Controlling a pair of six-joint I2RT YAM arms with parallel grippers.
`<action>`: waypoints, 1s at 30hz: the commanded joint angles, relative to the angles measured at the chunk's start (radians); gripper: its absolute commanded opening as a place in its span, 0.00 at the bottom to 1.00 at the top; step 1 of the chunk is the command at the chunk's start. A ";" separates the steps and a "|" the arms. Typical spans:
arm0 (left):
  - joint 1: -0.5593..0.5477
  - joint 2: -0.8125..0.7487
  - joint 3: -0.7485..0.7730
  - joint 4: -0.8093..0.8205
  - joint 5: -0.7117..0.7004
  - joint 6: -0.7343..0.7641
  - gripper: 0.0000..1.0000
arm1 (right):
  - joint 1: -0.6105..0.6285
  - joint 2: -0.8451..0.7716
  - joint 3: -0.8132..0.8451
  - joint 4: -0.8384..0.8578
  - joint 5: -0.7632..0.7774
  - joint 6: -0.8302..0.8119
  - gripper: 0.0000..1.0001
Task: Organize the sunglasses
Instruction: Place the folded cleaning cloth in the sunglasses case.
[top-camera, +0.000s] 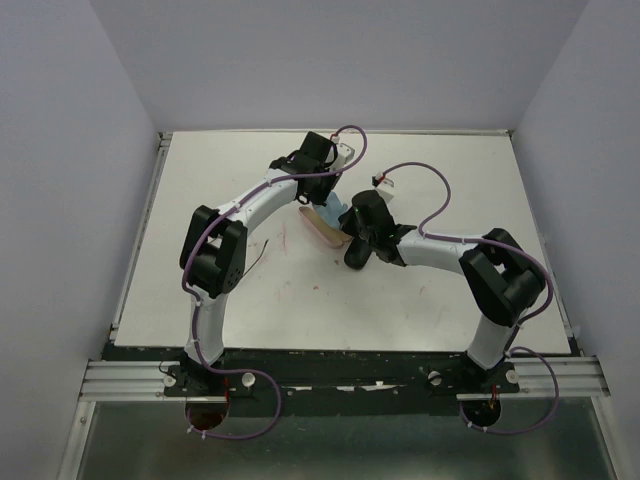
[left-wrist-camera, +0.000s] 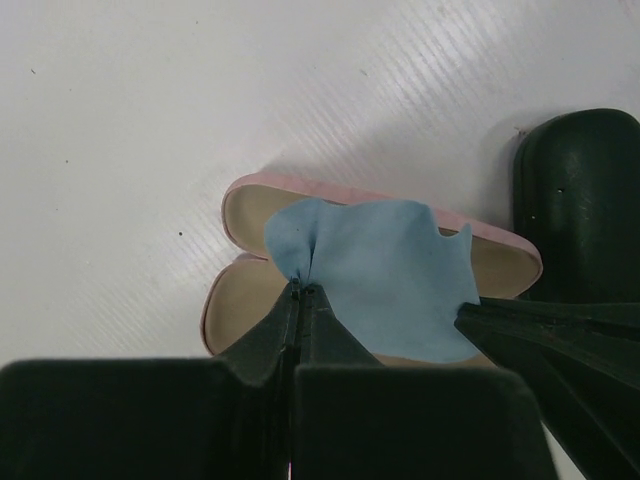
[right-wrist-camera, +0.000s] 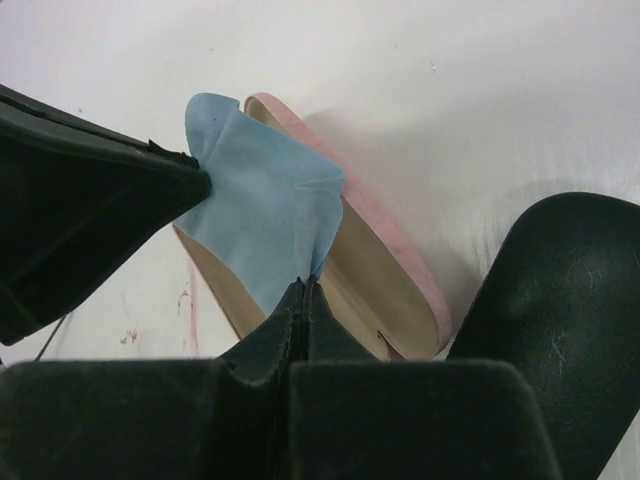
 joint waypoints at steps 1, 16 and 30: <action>0.018 0.037 0.009 0.017 -0.005 -0.014 0.00 | -0.002 0.048 -0.004 0.006 0.028 0.025 0.01; 0.018 0.074 0.015 0.034 -0.043 -0.037 0.08 | -0.001 0.086 -0.010 0.009 0.072 0.055 0.01; 0.019 0.097 -0.030 0.116 -0.028 -0.112 0.16 | -0.002 0.097 -0.035 0.056 0.094 0.071 0.01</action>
